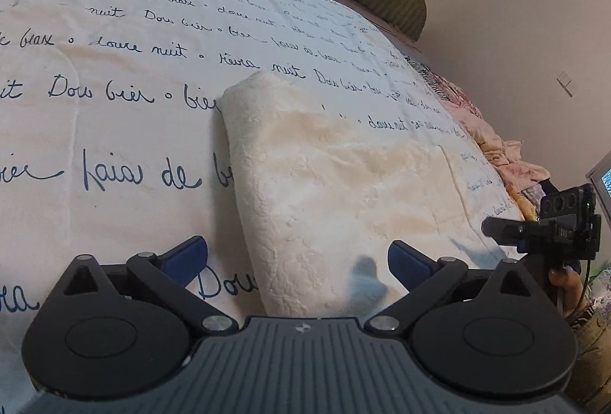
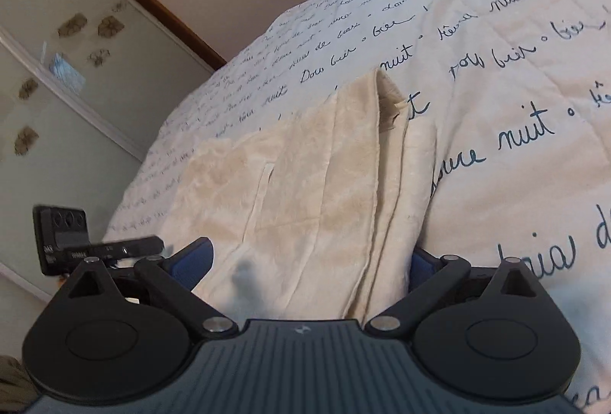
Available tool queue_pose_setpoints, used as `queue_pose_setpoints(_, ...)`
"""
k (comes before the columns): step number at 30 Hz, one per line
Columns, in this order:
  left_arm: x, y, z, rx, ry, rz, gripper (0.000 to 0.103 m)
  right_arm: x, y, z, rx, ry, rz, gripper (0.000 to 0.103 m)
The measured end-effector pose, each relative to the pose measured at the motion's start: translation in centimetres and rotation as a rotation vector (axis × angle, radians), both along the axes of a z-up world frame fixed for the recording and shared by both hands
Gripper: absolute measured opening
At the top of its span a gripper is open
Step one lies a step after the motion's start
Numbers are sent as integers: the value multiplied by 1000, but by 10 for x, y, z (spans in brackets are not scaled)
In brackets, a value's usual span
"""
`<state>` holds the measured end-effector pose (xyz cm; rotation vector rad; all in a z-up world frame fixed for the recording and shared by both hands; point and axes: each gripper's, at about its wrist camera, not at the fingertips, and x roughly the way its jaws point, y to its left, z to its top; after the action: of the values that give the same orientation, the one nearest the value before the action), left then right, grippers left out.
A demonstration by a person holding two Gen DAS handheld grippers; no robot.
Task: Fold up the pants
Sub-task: 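Grasp the pants' edge with the left gripper and lift it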
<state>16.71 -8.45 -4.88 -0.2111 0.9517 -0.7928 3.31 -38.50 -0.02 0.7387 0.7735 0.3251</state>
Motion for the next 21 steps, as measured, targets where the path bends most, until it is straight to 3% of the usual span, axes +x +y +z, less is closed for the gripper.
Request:
queue_pose_setpoints(3, 11, -4, -3, -32, 29, 11, 103, 15, -12, -7, 95, 6, -4, 103)
queue_pose_setpoints(7, 19, -13, -5, -91, 97, -20, 99, 25, -4, -3, 56, 6, 26, 103)
queue_pose_setpoints(9, 14, -19, -4, -97, 90, -50, 86, 23, 1, 1, 9, 3, 12, 99)
queue_pose_setpoints(10, 10, -22, -2, -70, 60, -42, 76, 21, 4, 3, -27, 16, -6, 80)
queue_pose_setpoints(11, 3, -25, 0, -19, 10, -36, 67, 18, 7, 7, -81, 34, -35, 50)
queue_pose_setpoints(12, -1, -27, 1, 17, -29, -34, 49, 15, 7, 8, -103, 45, -67, 46)
queue_pose_setpoints(16, -9, -20, 9, 7, -79, -18, 19, 3, 9, 11, -62, 14, -114, 27)
queue_pose_setpoints(17, -11, -18, 12, -1, -89, -15, 16, 1, 11, 15, -70, 1, -118, 21)
queue_pose_setpoints(19, -17, -14, 20, -13, -128, -11, 8, 0, 20, 29, -78, -34, -121, 19)
queue_pose_setpoints(21, -26, -10, 30, -26, -174, -6, 7, -1, 29, 46, -97, -77, -107, 18)
